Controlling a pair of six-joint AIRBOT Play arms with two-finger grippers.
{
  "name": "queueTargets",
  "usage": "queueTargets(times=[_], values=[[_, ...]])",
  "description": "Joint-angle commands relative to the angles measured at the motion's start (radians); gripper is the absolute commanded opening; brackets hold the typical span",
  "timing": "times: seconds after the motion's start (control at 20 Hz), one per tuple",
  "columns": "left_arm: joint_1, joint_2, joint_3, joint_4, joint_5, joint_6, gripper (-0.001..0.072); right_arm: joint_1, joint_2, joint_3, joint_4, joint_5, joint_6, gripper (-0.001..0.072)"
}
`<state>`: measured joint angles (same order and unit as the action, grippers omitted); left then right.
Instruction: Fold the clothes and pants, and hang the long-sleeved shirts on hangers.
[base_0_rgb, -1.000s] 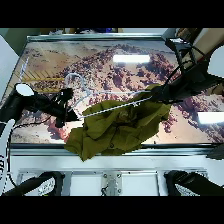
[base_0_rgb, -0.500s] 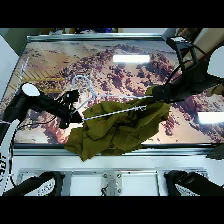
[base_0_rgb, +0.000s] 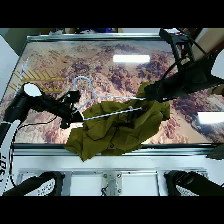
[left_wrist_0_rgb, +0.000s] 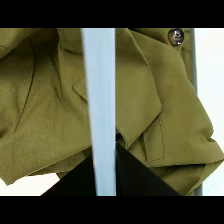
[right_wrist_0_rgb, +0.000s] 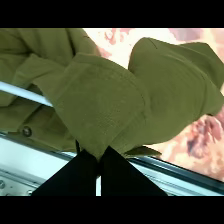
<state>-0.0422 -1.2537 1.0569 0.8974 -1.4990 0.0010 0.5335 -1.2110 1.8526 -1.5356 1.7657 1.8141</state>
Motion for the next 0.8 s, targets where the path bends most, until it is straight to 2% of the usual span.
queueTargets(times=[0.0,0.4,0.75], values=[[0.000,-0.001,0.000,0.000,0.000,0.000,0.0014,0.037,-0.001,0.006,0.088,-0.065,0.000,0.0017],[0.000,-0.001,0.000,0.000,0.000,0.000,0.0014,0.163,-0.029,0.006,0.135,-0.227,0.019,0.0017],[0.000,-0.001,0.000,0.000,0.000,0.000,0.0014,0.256,-0.120,0.006,0.250,-0.366,0.018,0.0017]])
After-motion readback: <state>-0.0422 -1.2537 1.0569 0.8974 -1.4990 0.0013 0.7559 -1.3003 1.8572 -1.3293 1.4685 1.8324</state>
